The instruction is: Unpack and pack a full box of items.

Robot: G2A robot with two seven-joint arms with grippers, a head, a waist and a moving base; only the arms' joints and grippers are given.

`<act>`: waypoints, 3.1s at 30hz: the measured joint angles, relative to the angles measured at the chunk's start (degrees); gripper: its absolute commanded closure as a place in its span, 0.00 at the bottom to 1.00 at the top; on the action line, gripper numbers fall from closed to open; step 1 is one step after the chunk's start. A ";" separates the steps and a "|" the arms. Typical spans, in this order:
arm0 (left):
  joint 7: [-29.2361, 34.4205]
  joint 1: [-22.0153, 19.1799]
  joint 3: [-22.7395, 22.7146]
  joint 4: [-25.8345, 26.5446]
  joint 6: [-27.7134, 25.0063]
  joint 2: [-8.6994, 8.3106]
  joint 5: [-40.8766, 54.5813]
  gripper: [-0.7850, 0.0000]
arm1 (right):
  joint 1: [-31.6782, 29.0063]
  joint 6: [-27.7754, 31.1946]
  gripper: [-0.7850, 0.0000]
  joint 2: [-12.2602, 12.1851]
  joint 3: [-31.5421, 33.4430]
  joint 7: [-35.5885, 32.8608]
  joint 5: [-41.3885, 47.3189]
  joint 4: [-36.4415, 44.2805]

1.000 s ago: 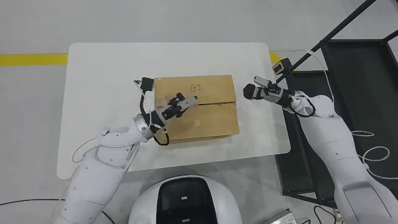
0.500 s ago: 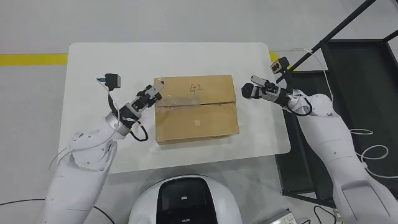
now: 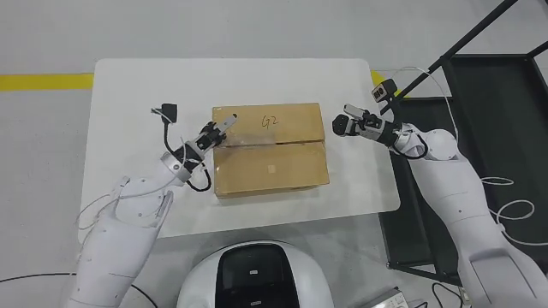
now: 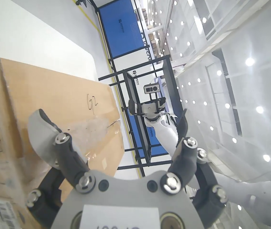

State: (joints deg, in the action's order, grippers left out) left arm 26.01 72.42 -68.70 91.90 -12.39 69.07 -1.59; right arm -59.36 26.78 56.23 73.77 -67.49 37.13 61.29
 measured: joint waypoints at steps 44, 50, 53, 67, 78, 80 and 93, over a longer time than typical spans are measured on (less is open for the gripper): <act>19.29 -3.16 -1.30 -0.75 -5.81 1.64 22.76 0.00 | -1.48 -2.50 0.00 0.21 1.17 0.53 -3.94 4.60; 19.91 2.20 -7.01 1.18 -6.54 0.31 20.47 0.00 | 3.28 -1.93 0.00 1.43 -2.91 -0.86 -4.90 1.84; 20.13 4.81 -9.27 1.80 -7.89 -0.19 19.77 0.00 | 5.94 -1.62 0.00 2.39 -5.92 -0.98 -5.76 0.48; 17.64 18.34 -24.61 6.12 -14.61 -2.13 25.87 0.00 | 13.74 -1.34 0.00 7.62 -20.73 -2.98 -9.01 -1.90; 18.69 19.46 -25.00 5.76 -14.00 -2.43 26.67 0.00 | 12.22 1.84 0.00 7.42 -19.43 -6.28 -7.65 1.61; 19.18 19.17 -24.26 6.21 -13.72 -2.45 26.07 0.00 | 11.21 2.76 0.00 6.91 -17.91 -7.06 -6.96 2.70; 24.35 12.91 -14.55 10.23 -9.34 -2.46 16.58 0.00 | 1.44 3.98 0.00 2.03 -3.18 -6.04 -5.19 9.57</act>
State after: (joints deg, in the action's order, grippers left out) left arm 50.36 85.33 -83.25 102.13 -21.73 66.61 15.00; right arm -57.93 30.75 58.26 70.59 -73.53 31.94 70.86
